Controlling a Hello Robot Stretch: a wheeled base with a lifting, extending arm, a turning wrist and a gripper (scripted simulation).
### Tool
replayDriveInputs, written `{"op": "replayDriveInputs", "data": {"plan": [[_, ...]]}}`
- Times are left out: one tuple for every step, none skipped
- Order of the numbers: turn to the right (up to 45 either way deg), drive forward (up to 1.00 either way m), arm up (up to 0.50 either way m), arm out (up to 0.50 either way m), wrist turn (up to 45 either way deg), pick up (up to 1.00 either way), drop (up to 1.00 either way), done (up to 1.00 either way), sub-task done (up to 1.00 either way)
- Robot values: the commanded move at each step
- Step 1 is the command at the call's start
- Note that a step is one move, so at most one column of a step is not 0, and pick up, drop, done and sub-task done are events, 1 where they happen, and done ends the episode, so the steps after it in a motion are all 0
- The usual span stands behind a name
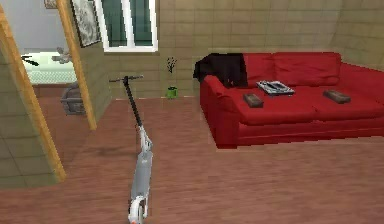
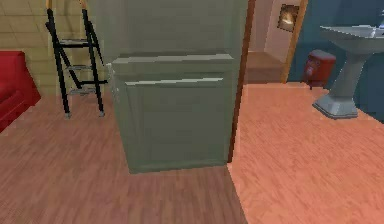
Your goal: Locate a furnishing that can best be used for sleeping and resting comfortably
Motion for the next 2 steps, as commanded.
{"op": "replayDriveInputs", "data": {"plan": [[-3.0, 0.0, 0.0, 0.0, 0.0, 0.0, 0.0, 0.0, 0.0], [0.0, 0.85, 0.0, 0.0, 0.0, 0.0, 0.0, 0.0, 0.0]]}}
